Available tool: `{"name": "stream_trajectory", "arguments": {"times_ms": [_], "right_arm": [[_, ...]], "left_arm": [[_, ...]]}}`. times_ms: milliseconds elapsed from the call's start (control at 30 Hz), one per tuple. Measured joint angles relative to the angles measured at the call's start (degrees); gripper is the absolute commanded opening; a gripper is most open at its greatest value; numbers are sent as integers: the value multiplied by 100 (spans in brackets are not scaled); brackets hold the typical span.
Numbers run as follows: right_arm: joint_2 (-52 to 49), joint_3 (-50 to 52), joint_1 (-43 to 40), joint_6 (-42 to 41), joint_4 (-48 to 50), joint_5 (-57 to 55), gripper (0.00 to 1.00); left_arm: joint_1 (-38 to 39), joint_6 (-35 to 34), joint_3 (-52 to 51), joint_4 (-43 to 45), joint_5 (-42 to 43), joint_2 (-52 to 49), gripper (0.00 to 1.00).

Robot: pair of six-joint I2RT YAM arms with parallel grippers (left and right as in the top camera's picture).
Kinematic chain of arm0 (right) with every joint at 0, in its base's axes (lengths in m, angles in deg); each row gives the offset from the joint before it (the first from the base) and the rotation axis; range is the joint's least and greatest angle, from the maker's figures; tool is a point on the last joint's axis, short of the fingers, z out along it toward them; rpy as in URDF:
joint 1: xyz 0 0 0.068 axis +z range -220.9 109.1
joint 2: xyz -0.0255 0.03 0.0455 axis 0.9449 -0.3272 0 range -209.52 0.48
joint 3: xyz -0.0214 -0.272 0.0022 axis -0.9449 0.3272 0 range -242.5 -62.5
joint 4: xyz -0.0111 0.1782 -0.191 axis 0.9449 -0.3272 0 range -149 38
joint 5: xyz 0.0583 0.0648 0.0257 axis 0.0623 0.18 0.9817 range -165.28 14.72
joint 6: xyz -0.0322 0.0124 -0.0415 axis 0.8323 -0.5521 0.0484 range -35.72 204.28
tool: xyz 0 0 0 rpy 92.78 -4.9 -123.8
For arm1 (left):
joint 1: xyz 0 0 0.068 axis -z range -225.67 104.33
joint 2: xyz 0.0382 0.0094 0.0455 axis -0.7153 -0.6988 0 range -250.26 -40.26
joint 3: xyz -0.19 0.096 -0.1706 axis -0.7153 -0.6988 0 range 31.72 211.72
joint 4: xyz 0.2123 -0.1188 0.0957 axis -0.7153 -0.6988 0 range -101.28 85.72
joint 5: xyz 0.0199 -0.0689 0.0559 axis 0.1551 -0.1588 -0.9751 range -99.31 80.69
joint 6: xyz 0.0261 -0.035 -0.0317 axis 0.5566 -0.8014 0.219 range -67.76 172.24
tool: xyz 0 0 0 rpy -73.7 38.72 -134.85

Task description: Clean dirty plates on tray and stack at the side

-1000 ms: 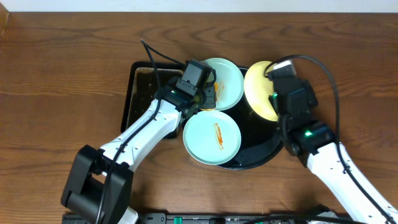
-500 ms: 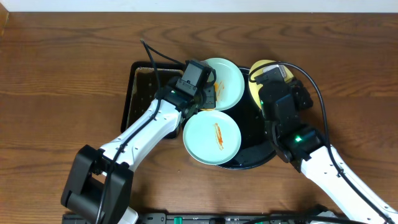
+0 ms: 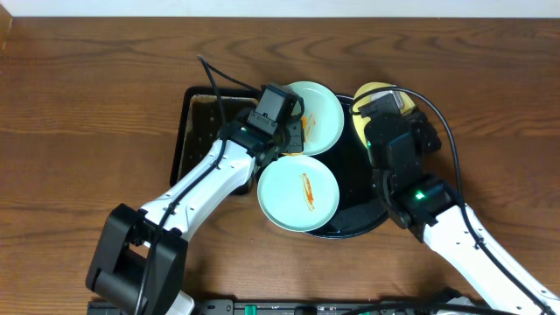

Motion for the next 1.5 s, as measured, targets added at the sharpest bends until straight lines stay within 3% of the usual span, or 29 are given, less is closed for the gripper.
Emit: {"name": "stream_trajectory", "arguments": {"times_ms": [200,400,567,900,1200,1233,1300,1333,1500], "right_arm": [[0,-2,-581,-1303,-647,459,1],[-107,-2,-2114,-2940,-1099,1659,1],[-452,-2,-3418,-3790,-1145,2839,1],[-1360,-2,-5316,-4752,-1049,4391,1],[-2083,-2,-6153,-5141,-330,4704,2],[-2129,-2,-6188,-5158,-306,4715,9],[-2184,-2,-6199,-5215,-223,4747,38],[-2186,-2,-6199,-5237,-162,4758,45],[-2177,-2,-6196,-5200,-66,4940,50]], "left_arm": [[0,0,0,-7,0,0,7],[0,0,0,-15,0,0,7],[0,0,0,-15,0,0,7],[0,0,0,-31,0,0,7],[0,0,0,-31,0,0,8],[0,0,0,-31,-2,0,8],[0,0,0,-31,-2,0,8],[0,0,0,-31,0,0,8],[0,0,0,-31,0,0,8]]}}
